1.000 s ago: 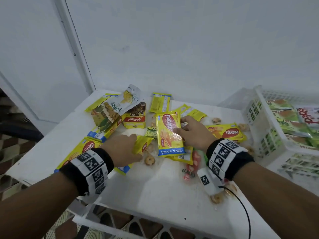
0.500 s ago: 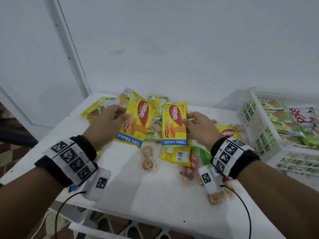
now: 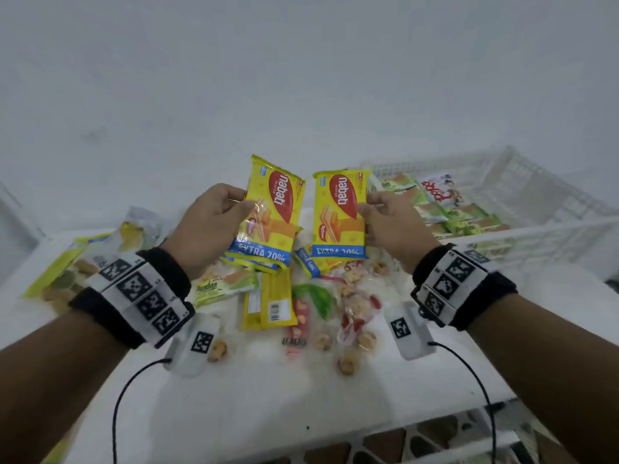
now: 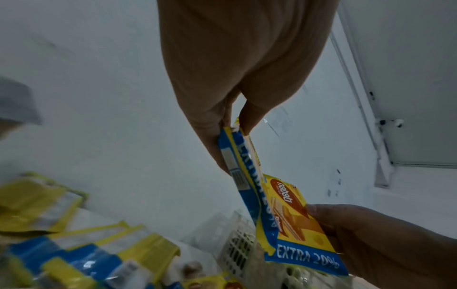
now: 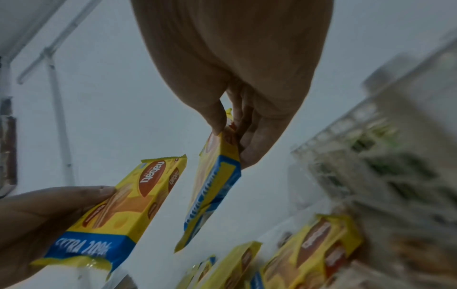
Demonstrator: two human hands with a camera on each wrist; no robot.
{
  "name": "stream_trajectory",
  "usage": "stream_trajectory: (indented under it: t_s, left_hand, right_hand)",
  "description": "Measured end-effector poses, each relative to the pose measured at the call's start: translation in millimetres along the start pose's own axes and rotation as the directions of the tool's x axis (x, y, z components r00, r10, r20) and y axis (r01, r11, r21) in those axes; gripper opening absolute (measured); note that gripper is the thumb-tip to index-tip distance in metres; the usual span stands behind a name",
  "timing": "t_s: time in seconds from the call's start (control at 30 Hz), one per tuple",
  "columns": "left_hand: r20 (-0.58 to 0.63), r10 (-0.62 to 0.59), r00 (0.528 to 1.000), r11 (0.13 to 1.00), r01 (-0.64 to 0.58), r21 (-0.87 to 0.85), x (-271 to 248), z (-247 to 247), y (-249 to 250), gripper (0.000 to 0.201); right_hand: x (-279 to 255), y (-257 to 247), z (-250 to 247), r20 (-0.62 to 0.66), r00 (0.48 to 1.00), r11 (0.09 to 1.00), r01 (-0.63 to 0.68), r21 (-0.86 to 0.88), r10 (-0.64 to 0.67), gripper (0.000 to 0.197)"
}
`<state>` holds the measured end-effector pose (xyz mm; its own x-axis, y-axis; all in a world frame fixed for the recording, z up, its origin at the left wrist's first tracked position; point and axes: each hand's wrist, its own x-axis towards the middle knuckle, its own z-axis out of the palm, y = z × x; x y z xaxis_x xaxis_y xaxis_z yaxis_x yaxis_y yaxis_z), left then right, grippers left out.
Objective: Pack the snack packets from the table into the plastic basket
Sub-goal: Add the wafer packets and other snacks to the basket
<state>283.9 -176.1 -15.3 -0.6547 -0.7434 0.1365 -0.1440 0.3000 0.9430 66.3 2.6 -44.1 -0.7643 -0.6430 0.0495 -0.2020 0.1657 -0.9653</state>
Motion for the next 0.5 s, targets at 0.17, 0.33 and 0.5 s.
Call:
stream_trajectory:
  t_s: [0.17,0.33,0.5]
  left_hand:
    - [0.105,0.061,0.993,0.998,-0.057,-0.038,17,58,24,0.016]
    - [0.163,0.077,0.984,0.996,-0.07,-0.049,34,121,56,0.015]
    - [0.154,0.068,0.986,0.997,-0.059,-0.058,48,190,88,0.012]
  right_hand:
    - [-7,8,-63,-0.134,0.991,1.0,-0.009,0.02,0.012,0.018]
    - [5,18,-127,-0.186,0.982,0.998,-0.002,0.061,0.014,0.014]
    - [30,24,-197,-0.175,0.984,0.997,-0.017,0.08,0.03,0.018]
